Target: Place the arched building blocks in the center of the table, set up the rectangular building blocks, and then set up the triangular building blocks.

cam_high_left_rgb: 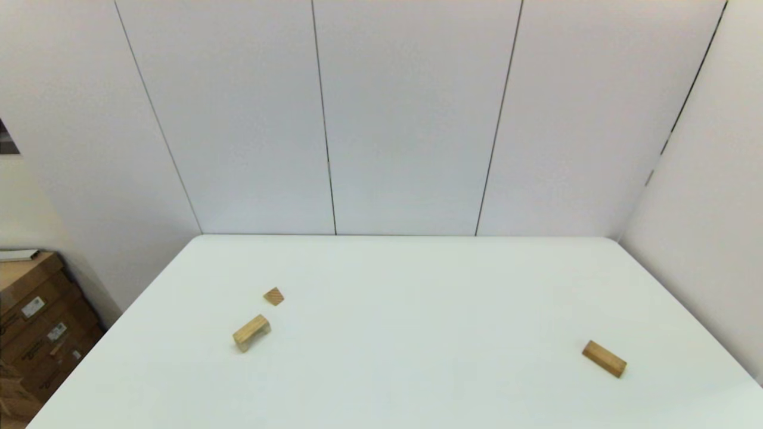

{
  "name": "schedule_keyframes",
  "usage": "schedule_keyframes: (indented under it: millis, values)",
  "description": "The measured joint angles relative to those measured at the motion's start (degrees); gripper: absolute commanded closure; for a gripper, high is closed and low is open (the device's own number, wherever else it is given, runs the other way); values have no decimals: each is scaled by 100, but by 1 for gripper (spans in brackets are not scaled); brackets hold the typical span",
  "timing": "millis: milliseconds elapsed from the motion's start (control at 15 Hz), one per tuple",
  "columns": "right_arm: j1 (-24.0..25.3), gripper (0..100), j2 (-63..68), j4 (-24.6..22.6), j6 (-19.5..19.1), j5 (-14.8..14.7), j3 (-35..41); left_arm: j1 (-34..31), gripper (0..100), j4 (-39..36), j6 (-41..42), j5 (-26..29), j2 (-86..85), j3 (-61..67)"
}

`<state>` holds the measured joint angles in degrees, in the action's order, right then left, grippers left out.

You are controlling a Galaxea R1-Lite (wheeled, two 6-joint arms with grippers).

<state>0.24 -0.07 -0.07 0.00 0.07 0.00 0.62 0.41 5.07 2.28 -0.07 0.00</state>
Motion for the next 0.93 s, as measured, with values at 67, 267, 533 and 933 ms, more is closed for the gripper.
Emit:
schedule_keyframes:
  millis: [67, 267, 533, 933]
  values:
    - [0, 0, 0, 0, 0, 0, 0, 0, 0, 2, 5, 0, 0, 0]
    - [-2, 0, 0, 0, 0, 0, 0, 0, 0, 2, 0, 0, 0, 0]
    - [0, 0, 0, 0, 0, 0, 0, 0, 0, 2, 2, -2, 0, 0]
    - [0, 0, 0, 0, 0, 0, 0, 0, 0, 2, 7, 0, 0, 0]
